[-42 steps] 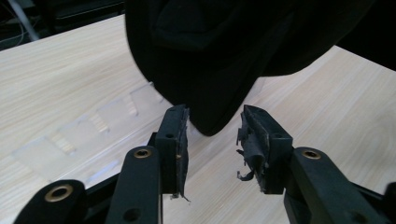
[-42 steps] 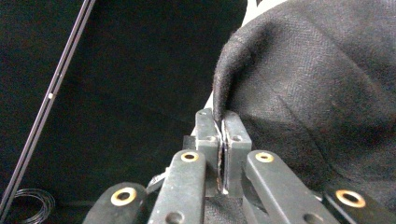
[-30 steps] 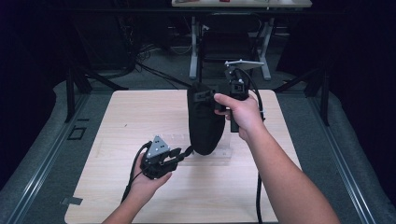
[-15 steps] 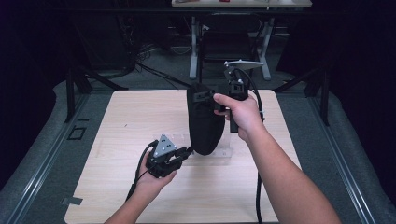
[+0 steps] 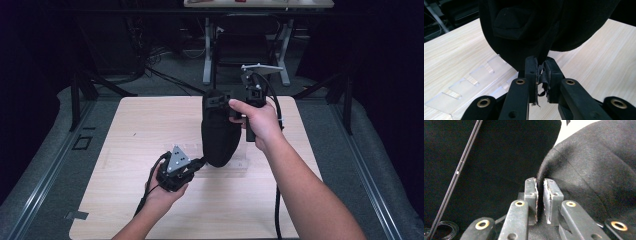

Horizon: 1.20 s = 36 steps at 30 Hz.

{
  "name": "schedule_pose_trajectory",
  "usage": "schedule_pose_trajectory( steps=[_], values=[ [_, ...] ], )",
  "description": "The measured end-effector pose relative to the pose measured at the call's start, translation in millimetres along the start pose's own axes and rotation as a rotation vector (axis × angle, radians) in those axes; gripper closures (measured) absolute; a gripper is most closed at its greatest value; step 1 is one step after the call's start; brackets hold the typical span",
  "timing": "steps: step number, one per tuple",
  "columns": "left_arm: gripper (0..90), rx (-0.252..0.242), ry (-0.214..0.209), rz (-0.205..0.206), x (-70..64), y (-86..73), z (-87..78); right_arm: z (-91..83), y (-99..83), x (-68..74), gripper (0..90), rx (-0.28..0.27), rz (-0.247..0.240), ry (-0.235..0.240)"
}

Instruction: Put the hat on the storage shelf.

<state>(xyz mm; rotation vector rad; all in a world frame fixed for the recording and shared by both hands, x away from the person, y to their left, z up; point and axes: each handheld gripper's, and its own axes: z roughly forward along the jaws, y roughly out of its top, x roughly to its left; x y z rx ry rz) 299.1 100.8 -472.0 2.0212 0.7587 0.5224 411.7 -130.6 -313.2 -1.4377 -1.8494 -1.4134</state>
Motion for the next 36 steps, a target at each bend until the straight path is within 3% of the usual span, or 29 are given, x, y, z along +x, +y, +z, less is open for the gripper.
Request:
schedule_pose_trajectory(
  steps=[6,21,23,27,36],
  values=[
    [84.2,0.006,0.019,0.024,0.3,-2.3,-1.8,-2.5,0.7,-0.2,75.0,-0.002,-0.001,0.018],
    [85.5,0.068,0.066,0.033,10.2,-22.3,-2.0,-24.2,1.8,-5.7,73.9,-0.058,0.005,-0.024],
    [85.4,0.093,0.069,0.015,12.6,-30.5,1.8,-24.4,1.4,-5.3,73.8,-0.062,0.002,-0.024],
    [85.1,0.089,0.082,-0.007,16.1,-39.3,1.9,-25.1,0.7,-5.0,73.7,-0.061,-0.009,-0.040],
    [84.7,0.084,0.080,-0.036,18.1,-43.8,1.0,-29.2,0.0,-5.3,73.7,-0.071,-0.018,-0.068]
  ],
)
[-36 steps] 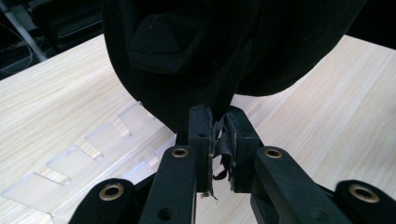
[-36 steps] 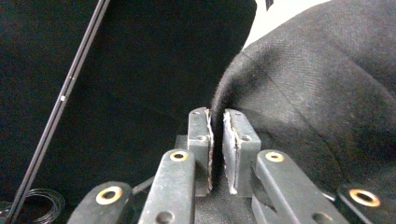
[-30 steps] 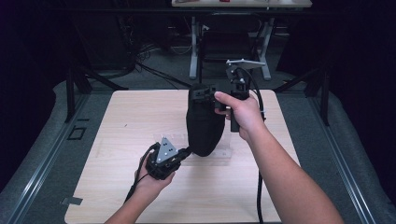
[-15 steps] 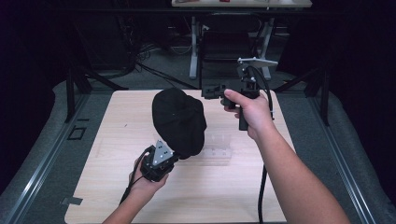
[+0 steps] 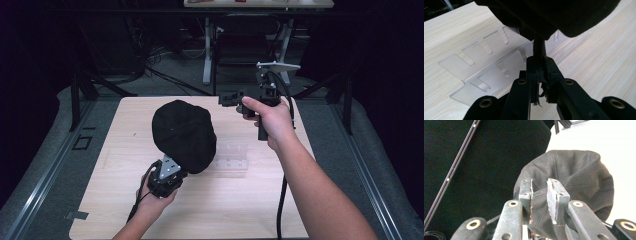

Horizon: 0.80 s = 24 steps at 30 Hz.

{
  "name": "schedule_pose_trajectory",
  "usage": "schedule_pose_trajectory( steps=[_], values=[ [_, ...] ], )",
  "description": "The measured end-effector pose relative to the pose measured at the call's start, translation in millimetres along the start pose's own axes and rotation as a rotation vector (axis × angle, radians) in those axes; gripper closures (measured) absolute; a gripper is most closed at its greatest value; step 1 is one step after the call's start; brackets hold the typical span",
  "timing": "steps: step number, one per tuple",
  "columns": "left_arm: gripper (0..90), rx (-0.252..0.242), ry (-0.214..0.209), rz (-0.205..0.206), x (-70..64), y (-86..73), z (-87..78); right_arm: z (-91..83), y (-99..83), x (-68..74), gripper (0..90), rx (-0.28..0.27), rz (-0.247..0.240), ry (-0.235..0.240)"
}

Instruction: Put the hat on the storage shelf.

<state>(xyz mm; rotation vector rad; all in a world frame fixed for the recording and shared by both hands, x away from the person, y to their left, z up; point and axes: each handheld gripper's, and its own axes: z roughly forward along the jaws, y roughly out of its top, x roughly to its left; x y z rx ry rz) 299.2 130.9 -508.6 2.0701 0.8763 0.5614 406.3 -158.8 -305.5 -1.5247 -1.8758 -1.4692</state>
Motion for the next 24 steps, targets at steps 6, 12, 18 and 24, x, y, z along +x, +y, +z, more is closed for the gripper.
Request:
schedule_pose_trajectory(
  steps=[6,12,18,24],
  values=[
    [84.3,-0.008,-0.010,-0.042,1.3,-2.2,0.1,-3.4,-2.1,2.3,73.7,-0.006,-0.011,-0.012],
    [84.0,-0.001,-0.019,-0.060,2.8,-3.5,-1.2,-6.6,-3.4,2.7,73.7,-0.007,-0.017,-0.023],
    [76.5,-0.042,-0.007,-0.079,7.0,-6.4,-14.0,-10.9,-6.2,6.7,73.4,-0.015,-0.048,-0.071],
    [61.1,-0.071,0.003,-0.105,16.0,-7.2,-28.7,-18.5,-7.4,9.4,73.0,-0.021,-0.074,-0.109]
  ],
)
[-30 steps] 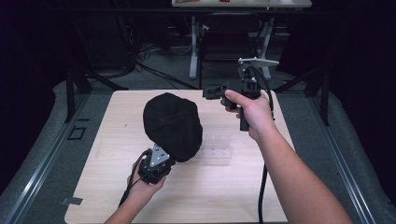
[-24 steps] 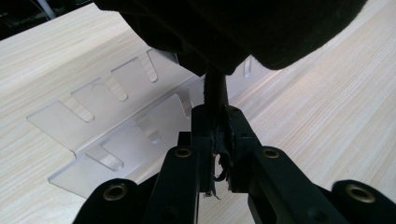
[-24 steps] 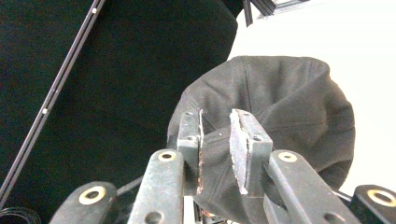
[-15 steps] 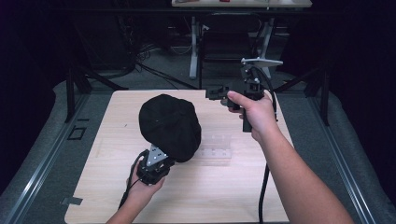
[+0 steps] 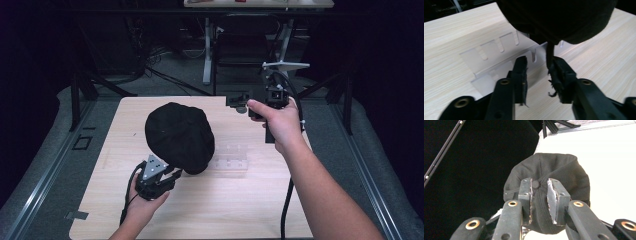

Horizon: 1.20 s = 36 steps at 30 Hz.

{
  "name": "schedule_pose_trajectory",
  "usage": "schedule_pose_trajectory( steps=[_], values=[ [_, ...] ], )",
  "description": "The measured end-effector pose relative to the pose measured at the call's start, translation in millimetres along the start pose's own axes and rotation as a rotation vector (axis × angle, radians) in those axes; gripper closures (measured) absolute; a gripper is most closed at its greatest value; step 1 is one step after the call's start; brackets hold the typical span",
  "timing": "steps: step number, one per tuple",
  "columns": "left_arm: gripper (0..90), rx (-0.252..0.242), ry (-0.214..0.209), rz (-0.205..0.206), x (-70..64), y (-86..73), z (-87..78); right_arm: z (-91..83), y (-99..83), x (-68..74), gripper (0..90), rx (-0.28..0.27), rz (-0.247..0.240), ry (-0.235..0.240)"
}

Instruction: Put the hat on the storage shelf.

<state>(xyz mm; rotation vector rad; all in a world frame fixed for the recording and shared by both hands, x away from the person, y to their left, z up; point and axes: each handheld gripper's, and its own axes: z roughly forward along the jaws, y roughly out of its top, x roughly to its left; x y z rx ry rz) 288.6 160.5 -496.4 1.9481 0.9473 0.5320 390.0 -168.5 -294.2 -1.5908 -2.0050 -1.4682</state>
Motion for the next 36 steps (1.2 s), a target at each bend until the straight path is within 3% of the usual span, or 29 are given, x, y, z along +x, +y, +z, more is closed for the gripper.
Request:
schedule_pose_trajectory(
  steps=[6,20,31,36],
  values=[
    [52.4,-0.011,0.008,-0.051,9.6,-5.2,-7.1,-6.9,-1.9,-3.8,72.5,-0.003,-0.003,-0.023],
    [48.5,0.007,0.050,-0.110,32.7,-30.1,-24.3,-31.1,-18.6,-16.8,71.3,-0.013,-0.034,-0.113],
    [47.6,0.010,0.069,-0.194,44.8,-55.2,-30.0,-40.1,-50.2,-41.2,68.1,-0.014,-0.054,-0.201],
    [47.6,-0.004,0.085,-0.196,48.7,-62.7,-32.6,-38.1,-68.9,-49.4,65.0,-0.007,-0.082,-0.248]
  ],
)
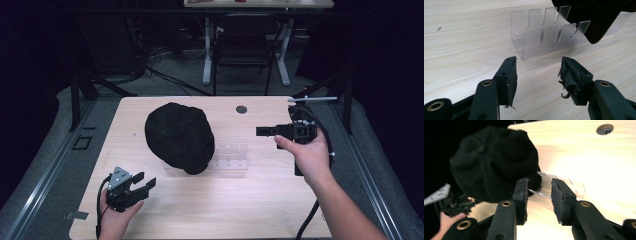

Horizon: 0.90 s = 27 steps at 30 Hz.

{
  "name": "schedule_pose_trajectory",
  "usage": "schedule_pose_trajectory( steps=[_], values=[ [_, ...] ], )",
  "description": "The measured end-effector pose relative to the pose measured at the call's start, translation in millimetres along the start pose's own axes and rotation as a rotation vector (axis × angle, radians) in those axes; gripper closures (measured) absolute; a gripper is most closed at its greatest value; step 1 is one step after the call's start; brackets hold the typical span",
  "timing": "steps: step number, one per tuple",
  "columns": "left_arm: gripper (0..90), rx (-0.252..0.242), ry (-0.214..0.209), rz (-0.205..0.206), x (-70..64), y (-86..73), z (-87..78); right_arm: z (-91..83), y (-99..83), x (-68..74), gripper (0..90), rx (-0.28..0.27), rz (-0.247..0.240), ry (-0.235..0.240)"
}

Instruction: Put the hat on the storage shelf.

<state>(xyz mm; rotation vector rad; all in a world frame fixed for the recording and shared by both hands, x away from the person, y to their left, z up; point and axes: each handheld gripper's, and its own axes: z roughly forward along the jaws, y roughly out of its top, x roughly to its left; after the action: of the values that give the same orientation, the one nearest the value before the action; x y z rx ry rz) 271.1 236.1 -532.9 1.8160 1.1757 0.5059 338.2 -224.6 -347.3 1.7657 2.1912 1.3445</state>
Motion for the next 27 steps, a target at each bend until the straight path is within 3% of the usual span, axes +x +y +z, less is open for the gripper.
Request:
schedule_pose_trajectory(
  steps=[1,7,15,27],
  values=[
    [47.2,-0.006,0.005,-0.007,1.0,-2.0,1.1,2.3,-8.1,-0.5,64.2,0.003,-0.022,-0.027],
    [47.0,0.026,0.004,-0.012,5.9,-9.0,1.7,9.2,-28.9,-1.6,61.9,0.008,-0.067,-0.063],
    [46.3,0.025,-0.011,-0.008,3.6,-11.9,2.7,23.3,-63.1,-12.4,60.0,0.033,-0.078,-0.066],
    [45.5,0.050,-0.047,0.032,-2.3,-13.3,8.5,36.9,-106.4,-34.0,58.3,-0.007,-0.111,-0.154]
  ],
)
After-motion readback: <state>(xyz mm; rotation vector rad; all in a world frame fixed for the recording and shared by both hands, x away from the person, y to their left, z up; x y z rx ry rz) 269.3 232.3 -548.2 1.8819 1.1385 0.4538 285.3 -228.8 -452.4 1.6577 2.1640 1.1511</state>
